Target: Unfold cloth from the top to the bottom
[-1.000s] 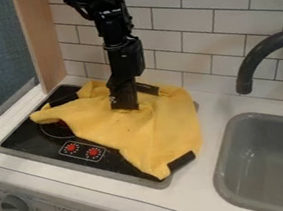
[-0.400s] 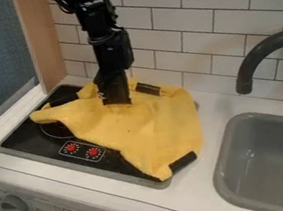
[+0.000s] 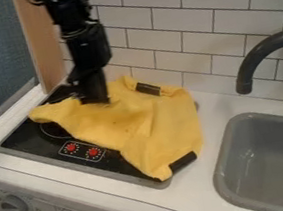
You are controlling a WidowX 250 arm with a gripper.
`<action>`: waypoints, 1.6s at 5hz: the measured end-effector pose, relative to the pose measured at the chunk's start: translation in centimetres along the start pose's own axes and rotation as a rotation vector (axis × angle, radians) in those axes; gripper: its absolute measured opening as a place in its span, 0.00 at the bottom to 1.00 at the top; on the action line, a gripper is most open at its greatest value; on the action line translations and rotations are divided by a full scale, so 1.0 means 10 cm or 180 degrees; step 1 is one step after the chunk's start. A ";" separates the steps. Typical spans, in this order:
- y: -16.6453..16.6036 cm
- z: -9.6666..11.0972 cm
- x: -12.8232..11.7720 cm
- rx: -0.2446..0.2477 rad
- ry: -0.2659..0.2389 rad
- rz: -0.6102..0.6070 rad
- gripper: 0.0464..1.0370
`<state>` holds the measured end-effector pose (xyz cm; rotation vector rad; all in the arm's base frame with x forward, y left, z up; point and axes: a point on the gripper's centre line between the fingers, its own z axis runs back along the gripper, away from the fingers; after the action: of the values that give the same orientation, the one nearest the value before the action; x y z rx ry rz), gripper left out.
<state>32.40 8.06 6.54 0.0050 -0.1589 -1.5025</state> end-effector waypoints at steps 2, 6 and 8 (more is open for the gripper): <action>-0.59 0.16 -0.17 -0.0182 0.0023 -0.0100 0.00; -1.22 -0.26 -0.40 -0.0881 0.0229 -0.0093 0.02; -1.20 -0.33 -0.44 -0.1021 0.0226 0.0023 0.30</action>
<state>20.55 11.27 1.62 -0.1991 0.1401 -1.5042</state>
